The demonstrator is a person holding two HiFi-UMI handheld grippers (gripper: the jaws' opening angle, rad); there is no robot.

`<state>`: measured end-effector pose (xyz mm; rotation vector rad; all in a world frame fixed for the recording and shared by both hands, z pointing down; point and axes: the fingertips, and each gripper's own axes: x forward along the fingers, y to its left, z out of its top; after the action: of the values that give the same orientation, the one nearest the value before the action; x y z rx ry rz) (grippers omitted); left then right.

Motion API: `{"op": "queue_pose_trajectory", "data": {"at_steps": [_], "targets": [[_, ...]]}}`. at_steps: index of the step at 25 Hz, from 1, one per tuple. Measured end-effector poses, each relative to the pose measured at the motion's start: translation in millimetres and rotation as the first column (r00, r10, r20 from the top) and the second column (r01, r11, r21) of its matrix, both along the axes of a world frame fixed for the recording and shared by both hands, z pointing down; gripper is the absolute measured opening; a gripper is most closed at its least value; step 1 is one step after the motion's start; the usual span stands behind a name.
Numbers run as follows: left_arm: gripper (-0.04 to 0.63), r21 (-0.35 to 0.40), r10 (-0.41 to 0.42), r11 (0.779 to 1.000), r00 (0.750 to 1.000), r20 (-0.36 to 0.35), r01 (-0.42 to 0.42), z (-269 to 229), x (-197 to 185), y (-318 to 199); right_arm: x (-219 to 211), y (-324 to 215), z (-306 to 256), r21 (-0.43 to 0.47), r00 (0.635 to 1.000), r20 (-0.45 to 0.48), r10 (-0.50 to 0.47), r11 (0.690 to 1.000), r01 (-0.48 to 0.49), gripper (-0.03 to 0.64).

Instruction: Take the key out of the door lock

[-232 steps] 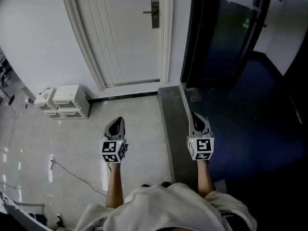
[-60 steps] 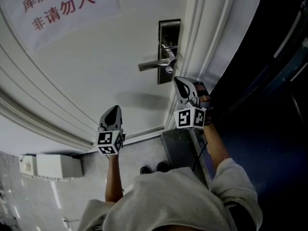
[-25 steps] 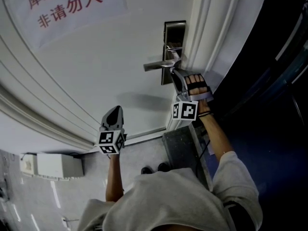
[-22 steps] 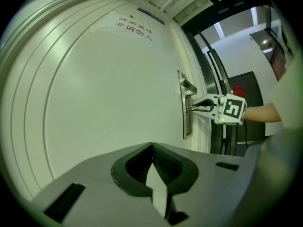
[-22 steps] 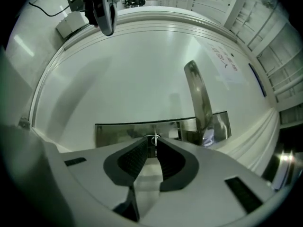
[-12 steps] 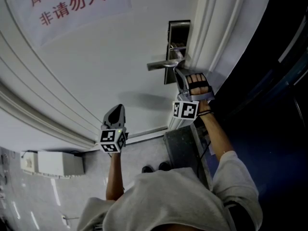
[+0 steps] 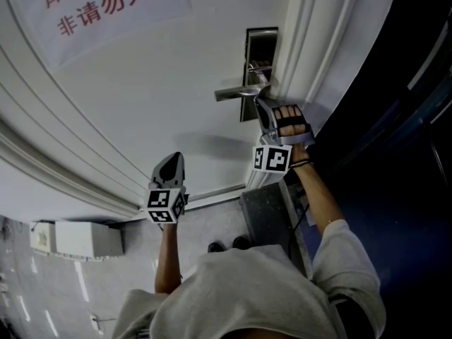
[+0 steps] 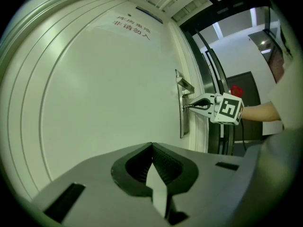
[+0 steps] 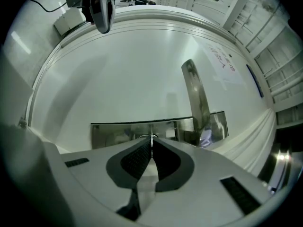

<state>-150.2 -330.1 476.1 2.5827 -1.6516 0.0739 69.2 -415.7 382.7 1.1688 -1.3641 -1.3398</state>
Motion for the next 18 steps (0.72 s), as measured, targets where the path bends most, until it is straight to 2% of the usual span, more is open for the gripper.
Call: {"op": "queue_pose_trajectory", "data": {"at_steps": [18], "targets": [[0.017,-0.012,0.009,1.0,1.0,-0.006,-0.009,3.6,4.5,6.9,0.0,0.9,-0.3,-0.016,1.0,0.005,0.001,1.0,-0.001,0.029]]}}
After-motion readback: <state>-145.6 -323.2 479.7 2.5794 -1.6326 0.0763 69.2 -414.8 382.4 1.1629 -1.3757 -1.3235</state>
